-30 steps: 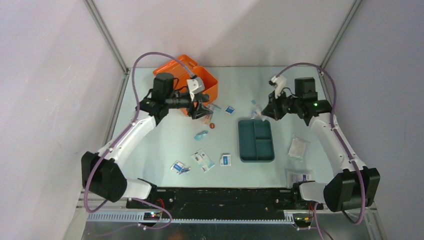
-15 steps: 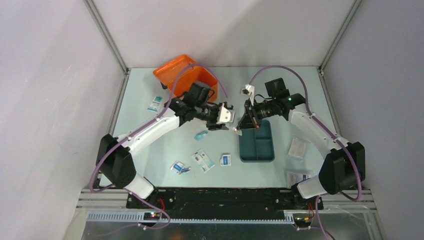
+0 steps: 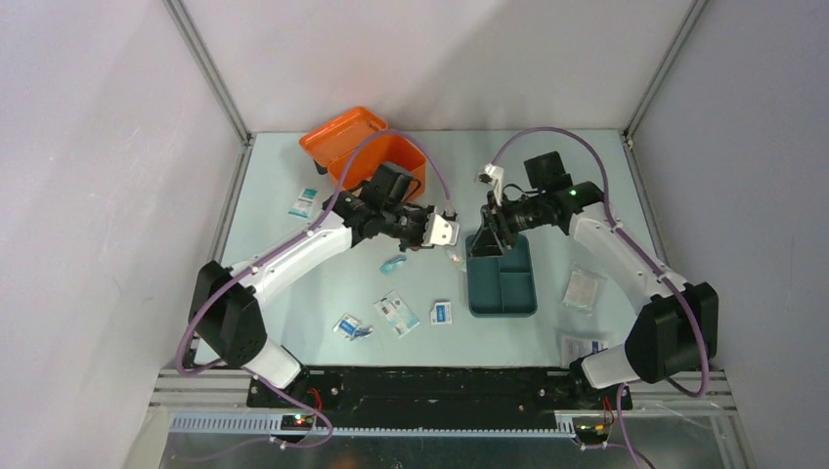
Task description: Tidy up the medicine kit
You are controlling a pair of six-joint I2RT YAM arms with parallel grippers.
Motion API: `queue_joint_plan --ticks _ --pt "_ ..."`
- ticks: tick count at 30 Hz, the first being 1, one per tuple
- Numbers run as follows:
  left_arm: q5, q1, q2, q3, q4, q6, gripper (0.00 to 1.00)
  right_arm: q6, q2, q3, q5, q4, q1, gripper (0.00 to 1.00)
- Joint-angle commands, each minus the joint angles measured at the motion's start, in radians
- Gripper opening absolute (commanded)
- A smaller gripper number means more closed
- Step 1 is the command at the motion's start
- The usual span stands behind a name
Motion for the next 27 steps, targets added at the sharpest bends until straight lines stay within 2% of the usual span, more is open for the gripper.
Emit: queue_joint_plan --ticks 1,4,7,10,14,16,27 --pt "-0.025 0.057 0.004 0.049 0.013 -0.159 0.03 -0.033 -0.132 0.05 0.033 -0.064 -0.074 0.54" --pt "-0.04 0.136 0.031 0.117 0.06 -0.33 0.02 -0.044 -0.185 0.05 0.032 -0.111 -0.157 0.58" --pt "-0.075 0.242 0.069 0.197 0.158 -0.607 0.0 -0.027 -0.224 0.025 0.005 -0.12 -0.222 0.59" --pt "-0.174 0.304 0.1 0.272 0.25 -0.846 0.0 0.002 -0.24 -0.014 -0.004 -0.088 -0.237 0.59" --pt "-0.286 0.352 0.161 0.34 0.316 -1.09 0.0 0.031 -0.23 -0.046 -0.004 -0.052 -0.236 0.59" --pt "-0.306 0.367 0.201 0.378 0.326 -1.158 0.0 0.043 -0.223 -0.049 -0.006 -0.044 -0.233 0.59" --pt "-0.313 0.424 0.466 0.538 0.326 -1.314 0.0 0.033 -0.223 -0.054 0.021 -0.06 -0.227 0.59"
